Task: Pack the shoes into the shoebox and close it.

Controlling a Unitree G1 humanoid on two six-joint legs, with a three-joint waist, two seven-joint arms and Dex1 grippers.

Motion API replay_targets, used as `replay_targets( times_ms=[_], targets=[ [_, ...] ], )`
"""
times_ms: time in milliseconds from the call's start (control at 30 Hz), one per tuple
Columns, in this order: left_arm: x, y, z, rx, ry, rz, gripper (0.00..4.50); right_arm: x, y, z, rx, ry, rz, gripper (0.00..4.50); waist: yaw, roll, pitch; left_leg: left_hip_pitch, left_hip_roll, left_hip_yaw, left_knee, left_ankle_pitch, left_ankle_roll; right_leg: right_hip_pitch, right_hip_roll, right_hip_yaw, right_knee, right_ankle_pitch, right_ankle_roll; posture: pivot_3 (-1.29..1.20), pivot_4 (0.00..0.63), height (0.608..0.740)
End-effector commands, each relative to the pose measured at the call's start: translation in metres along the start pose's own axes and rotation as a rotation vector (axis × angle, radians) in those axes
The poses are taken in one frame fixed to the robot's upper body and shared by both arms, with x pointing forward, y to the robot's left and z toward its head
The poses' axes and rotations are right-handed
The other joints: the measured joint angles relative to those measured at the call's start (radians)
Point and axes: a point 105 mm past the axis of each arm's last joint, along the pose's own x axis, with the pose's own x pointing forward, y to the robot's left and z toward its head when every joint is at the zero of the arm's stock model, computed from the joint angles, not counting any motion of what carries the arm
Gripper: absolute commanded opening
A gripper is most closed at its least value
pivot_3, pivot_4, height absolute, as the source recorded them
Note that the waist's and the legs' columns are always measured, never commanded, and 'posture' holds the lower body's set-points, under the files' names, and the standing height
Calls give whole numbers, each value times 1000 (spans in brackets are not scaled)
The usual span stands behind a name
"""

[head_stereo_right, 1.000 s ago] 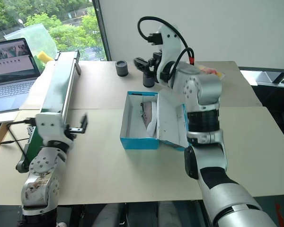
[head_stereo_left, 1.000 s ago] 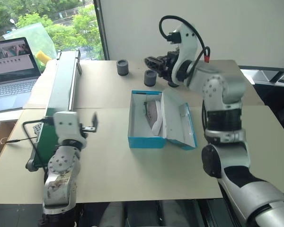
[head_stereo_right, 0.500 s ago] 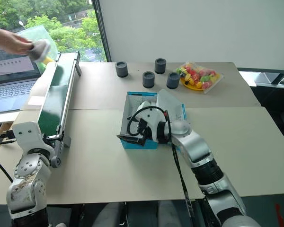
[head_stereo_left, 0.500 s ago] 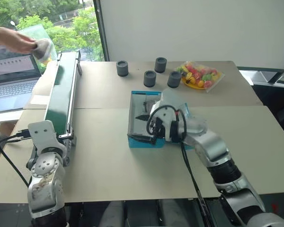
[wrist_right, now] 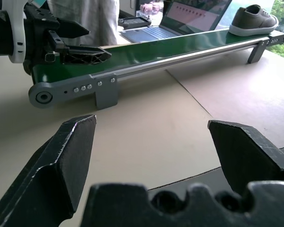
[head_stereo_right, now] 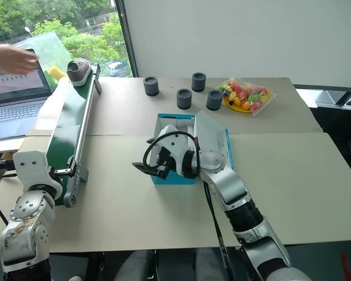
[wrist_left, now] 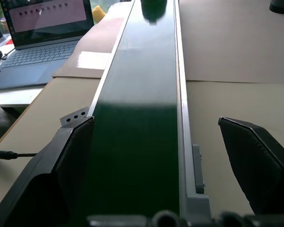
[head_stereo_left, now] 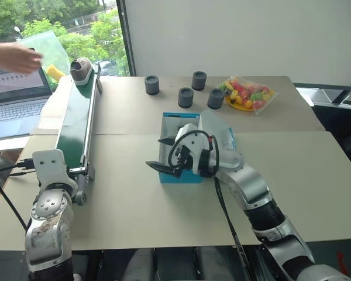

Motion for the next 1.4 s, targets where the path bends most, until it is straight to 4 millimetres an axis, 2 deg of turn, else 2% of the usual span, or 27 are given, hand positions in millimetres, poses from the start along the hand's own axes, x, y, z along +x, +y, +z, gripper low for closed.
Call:
replay_targets(
  times_ms=[33, 333, 733, 1167, 1400],
  targets=[
    [0, 3, 12, 1, -43, 10, 4500, -2, -4, 15, -20, -43, -31, 4487, 0, 0, 0, 0, 0, 0, 0, 0, 0, 0, 0, 0, 0, 0, 0, 0, 150, 731],
    [4, 10, 3, -33, 4, 40, 4500, -2, -8, 14, -20, -32, -68, 4487, -1, 0, 0, 0, 0, 0, 0, 0, 0, 0, 0, 0, 0, 0, 0, 0, 150, 731],
    [4, 11, -2, -59, 27, 36, 4500, -10, 14, 22, -72, -80, 104, 4487, 0, 0, 0, 0, 0, 0, 0, 0, 0, 0, 0, 0, 0, 0, 0, 0, 150, 731],
    [3, 12, -7, -76, 44, 47, 4500, -11, 9, 21, -85, -72, 92, 4487, 0, 0, 0, 1, 0, 0, 0, 0, 0, 0, 0, 0, 0, 0, 0, 0, 150, 731],
    [3, 20, -21, -153, 93, 81, 4500, -11, 7, 25, -82, -83, 83, 4487, 1, 0, 0, 1, 0, 0, 0, 0, 0, 0, 0, 0, 0, 0, 0, 0, 150, 731]
  ],
)
